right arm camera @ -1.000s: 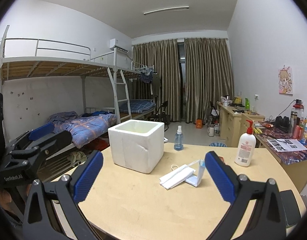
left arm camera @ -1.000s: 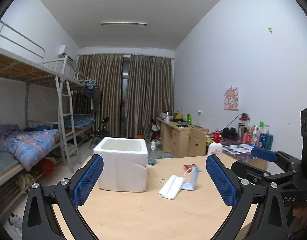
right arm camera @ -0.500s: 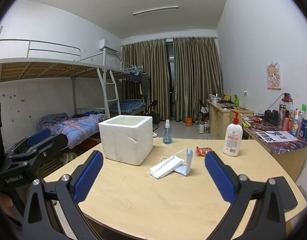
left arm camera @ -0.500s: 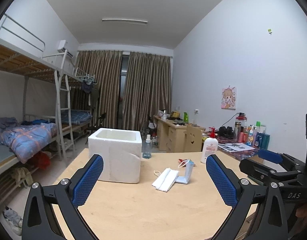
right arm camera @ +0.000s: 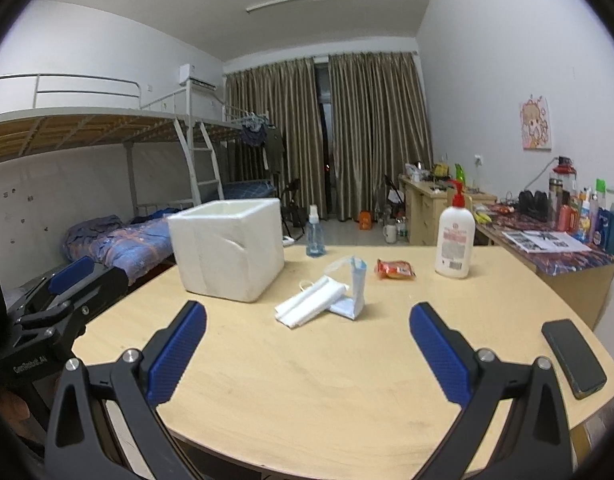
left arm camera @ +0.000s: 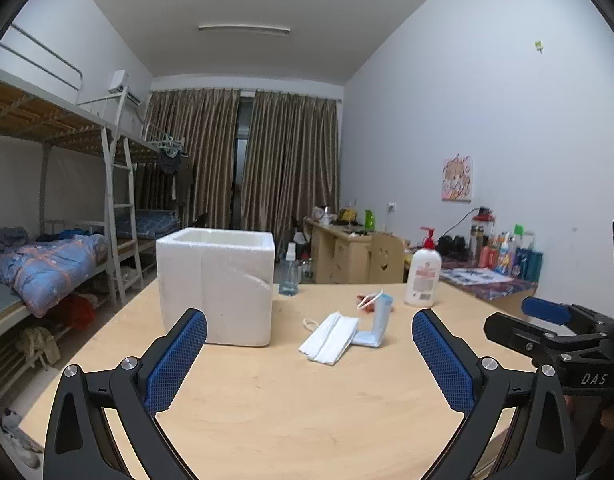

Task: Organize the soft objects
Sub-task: 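Move both tools away from the box back over the table, then reach both tools down toward the white and blue face masks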

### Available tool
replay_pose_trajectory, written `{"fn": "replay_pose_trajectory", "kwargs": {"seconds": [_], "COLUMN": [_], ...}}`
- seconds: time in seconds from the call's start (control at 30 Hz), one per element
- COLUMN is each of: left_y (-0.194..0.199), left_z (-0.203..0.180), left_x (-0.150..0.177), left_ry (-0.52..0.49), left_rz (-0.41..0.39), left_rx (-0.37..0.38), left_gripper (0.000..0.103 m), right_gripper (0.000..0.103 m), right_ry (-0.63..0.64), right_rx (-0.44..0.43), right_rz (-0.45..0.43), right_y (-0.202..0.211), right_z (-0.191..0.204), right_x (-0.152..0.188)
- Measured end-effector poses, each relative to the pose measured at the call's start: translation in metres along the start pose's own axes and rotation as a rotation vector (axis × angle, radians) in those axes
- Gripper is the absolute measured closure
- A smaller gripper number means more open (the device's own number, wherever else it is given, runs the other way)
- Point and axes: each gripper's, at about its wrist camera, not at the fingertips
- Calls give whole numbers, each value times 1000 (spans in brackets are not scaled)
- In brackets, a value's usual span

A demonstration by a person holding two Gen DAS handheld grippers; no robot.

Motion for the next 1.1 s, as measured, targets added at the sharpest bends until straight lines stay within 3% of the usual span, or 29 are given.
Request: {"fn": "replay_pose_trajectory", "kwargs": {"seconds": [0.67, 1.1], "left_y": [-95, -143], "left_z": [1, -8], "left_x": [22, 21], "left_ry": [-15, -60], "left_rz": [222, 326], "left_rx": [22, 41], "left_gripper": [0, 0], "right_gripper": [0, 0], "right_ry": [-65, -28], "right_rx": [59, 68], "right_rz": [122, 193], "right_y": [-61, -97], "right_z": [-37, -44], "right_x": [3, -7]}}
Point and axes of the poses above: each gripper's, at about its wrist camera, not at the fingertips, and y roughly against the way its jaws point, z to its left, x to its underside, and after that the axes turned 2 degrees about x, right-handed
